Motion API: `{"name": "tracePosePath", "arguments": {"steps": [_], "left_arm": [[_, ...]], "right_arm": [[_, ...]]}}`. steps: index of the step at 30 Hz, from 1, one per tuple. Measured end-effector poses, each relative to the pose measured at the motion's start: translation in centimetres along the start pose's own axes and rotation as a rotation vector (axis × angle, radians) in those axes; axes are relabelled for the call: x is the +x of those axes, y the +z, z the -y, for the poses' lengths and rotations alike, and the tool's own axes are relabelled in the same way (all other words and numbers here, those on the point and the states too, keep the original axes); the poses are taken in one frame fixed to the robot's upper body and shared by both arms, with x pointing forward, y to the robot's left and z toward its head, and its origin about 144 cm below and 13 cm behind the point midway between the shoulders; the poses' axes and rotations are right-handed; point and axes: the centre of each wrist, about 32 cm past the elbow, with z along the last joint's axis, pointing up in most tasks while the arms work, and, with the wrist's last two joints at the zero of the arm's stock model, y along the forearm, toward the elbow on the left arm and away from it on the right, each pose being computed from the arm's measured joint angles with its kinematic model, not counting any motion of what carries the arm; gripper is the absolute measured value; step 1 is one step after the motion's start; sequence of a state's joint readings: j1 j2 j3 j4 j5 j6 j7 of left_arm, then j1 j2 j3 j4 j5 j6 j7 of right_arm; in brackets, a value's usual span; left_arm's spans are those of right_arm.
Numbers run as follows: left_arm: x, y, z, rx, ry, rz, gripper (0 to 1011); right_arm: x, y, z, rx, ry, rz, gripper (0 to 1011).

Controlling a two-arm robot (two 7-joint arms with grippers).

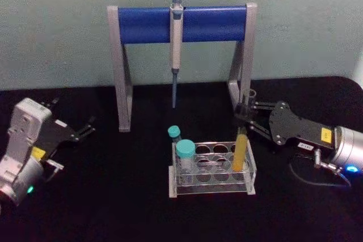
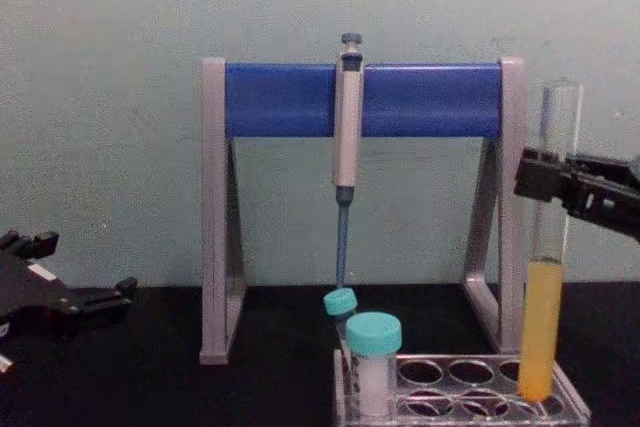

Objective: Pick up the test tube from the test tube rack, shake it, then place it back into the test tube rack.

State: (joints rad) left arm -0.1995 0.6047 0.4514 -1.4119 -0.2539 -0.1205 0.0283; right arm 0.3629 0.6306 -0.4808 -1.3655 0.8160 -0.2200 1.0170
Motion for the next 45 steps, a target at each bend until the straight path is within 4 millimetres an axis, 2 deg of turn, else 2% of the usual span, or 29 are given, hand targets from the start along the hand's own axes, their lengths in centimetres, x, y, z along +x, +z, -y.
{"name": "tracePosePath", "arguments": {"steps": [7, 14, 19, 35, 39, 45], "left_arm": [[0.0, 0.0, 0.0, 0.0, 0.0, 0.0, 1001], [0.0, 0.0, 0.0, 0.0, 0.0, 0.0, 1001], [0.0, 0.0, 0.0, 0.0, 0.0, 0.0, 1001], [0.0, 0.0, 0.0, 0.0, 0.0, 0.0, 1001], [0.0, 0.0, 0.0, 0.0, 0.0, 0.0, 1001], [0.0, 0.0, 0.0, 0.0, 0.0, 0.0, 1001]], "right_arm": [[1.1, 0.3, -0.2, -0.012, -0.033, 0.039, 232], [2.5, -0.2, -1.7, -0.004, -0.035, 0.04, 232], [2.8, -0.5, -2.4, 0.009, -0.025, 0.029, 232], [1.4, -1.2, -3.0, 0.051, 0.067, -0.024, 232], [0.9, -1.3, -2.7, 0.043, 0.086, -0.035, 232], [0.1, -1.1, -1.2, 0.02, 0.069, -0.037, 232]]}}
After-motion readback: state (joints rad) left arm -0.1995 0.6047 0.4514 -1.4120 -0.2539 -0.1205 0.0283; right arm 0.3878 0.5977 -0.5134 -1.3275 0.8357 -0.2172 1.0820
